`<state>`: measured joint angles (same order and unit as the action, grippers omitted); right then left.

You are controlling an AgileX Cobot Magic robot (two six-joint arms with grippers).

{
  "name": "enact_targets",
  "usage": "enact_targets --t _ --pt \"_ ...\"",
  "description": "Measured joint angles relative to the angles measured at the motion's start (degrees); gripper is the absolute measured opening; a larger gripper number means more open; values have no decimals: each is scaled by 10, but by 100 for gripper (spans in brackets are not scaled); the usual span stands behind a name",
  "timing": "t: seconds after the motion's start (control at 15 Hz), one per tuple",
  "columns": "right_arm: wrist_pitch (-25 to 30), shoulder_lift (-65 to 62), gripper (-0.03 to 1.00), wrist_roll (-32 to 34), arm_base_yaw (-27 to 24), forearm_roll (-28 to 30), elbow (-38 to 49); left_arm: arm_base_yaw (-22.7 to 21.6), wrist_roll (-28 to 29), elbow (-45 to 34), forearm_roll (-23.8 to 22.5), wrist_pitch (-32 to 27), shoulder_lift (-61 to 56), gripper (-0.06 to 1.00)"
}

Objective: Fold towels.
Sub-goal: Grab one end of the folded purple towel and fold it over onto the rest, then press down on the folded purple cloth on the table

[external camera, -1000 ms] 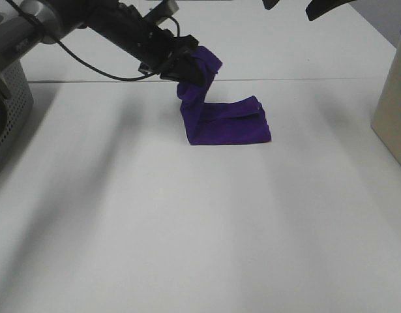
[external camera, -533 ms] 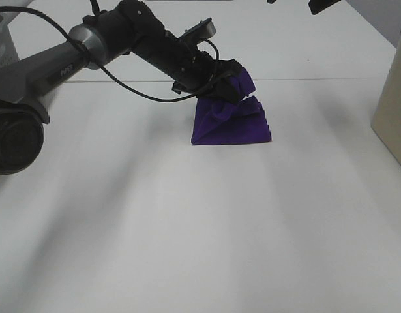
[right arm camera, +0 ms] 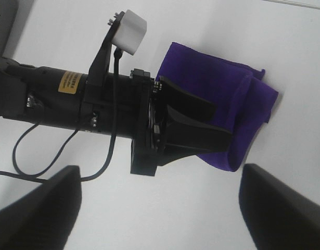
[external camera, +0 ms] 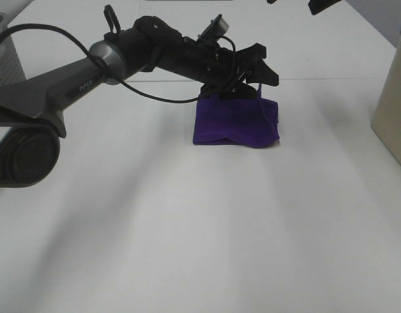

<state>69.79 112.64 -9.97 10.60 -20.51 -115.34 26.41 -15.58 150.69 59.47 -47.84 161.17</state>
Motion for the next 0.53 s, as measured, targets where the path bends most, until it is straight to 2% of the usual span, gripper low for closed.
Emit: enact_targets --t 0.13,0.27,0.4,0.53 --pt "0 0 80 0 0 0 0 -1 -32 0 21 -1 -1 58" --pt "0 -1 80 0 0 3 0 -19 -36 9 14 -18 -2 58" --pt "1 -6 80 0 0 28 0 -55 -3 40 -44 -64 -11 58" --pt "1 -17 80 0 0 69 0 -84 41 85 -156 -127 -36 58"
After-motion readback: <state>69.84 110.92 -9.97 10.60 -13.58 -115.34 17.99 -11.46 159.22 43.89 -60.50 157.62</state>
